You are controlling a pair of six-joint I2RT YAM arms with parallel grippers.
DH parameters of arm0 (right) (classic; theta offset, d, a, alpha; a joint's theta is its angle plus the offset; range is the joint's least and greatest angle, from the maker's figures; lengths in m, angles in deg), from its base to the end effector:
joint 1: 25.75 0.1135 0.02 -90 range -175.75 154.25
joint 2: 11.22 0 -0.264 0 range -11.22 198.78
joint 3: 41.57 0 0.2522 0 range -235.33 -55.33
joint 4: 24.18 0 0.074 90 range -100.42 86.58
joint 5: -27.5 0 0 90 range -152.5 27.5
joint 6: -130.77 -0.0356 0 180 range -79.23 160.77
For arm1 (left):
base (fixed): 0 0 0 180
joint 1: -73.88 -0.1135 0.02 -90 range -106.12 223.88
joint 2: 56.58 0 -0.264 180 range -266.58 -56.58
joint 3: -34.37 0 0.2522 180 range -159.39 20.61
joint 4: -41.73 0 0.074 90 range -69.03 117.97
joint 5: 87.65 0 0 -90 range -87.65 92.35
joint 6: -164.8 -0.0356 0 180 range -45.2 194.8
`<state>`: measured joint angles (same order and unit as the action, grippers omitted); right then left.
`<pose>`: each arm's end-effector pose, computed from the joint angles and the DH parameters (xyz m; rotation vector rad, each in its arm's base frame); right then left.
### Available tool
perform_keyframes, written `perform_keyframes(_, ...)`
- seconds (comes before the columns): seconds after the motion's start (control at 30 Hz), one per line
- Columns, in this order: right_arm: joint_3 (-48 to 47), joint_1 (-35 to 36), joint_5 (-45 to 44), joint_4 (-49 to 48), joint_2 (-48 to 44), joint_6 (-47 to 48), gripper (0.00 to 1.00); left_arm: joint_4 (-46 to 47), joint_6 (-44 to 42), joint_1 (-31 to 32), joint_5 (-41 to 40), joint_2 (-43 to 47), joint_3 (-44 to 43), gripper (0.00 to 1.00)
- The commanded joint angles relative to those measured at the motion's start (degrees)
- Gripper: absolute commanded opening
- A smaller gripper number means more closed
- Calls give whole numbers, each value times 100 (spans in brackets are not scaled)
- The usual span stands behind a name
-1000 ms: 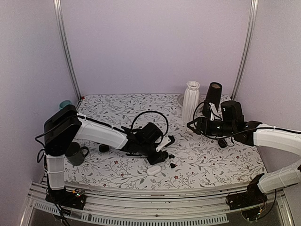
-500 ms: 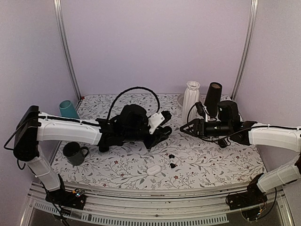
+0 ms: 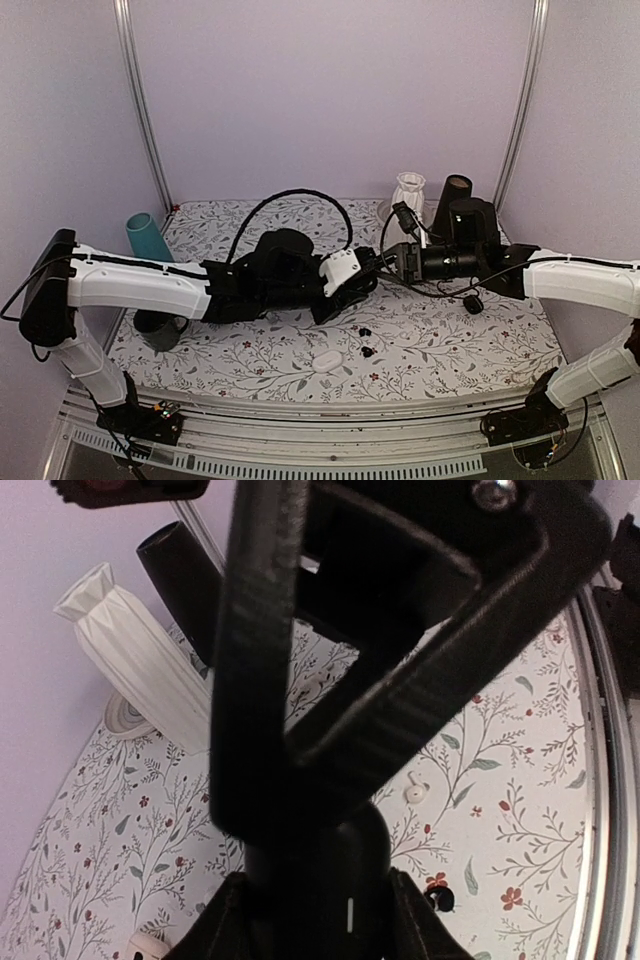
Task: Insert the wireless bluetooth earbuds into the charging case
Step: Pass from the left arm to the right
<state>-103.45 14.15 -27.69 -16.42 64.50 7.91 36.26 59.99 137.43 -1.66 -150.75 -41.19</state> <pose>0.2138 0.2053 0.2710 -0.5784 2.0791 1.3835 0.1707 -0.3375 0.2516 1.2415 1.5959 -0.4764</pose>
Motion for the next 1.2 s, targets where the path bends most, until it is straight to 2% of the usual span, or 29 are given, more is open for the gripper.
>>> perform_keyframes(0.0,-271,189,-79,293,180,251,61,172,-236,152,-299,127,-80,23)
perform_keyframes(0.17,-284,211,-184,448,176,308,56,202,-275,197,-460,151,-57,23)
perform_keyframes(0.47,-271,211,-67,500,167,324,35,295,-262,221,-489,130,-59,23)
perform_keyframes(0.6,-274,212,-74,494,168,337,31,317,-256,237,-465,110,-77,23)
perform_keyframes(0.7,-286,216,-43,422,176,307,22,322,-247,248,-458,88,-84,23)
perform_keyframes(0.73,-281,214,-44,402,185,302,16,322,-242,254,-456,84,-86,24)
perform_keyframes(0.77,-281,212,-49,381,188,298,11,322,-225,246,-460,83,-83,26)
perform_keyframes(0.83,-273,211,-91,357,173,294,5,326,-203,253,-457,96,-42,41)
perform_keyframes(0.93,-211,214,-247,303,90,285,4,335,-107,246,-407,162,68,66)
perform_keyframes(1.0,-213,203,-333,309,30,355,4,356,7,217,-313,259,175,79)
perform_keyframes(1.07,-201,198,-366,318,-16,483,4,369,192,158,-131,419,299,84)
perform_keyframes(1.17,-202,177,-272,331,-71,698,4,381,496,-9,331,661,496,86)
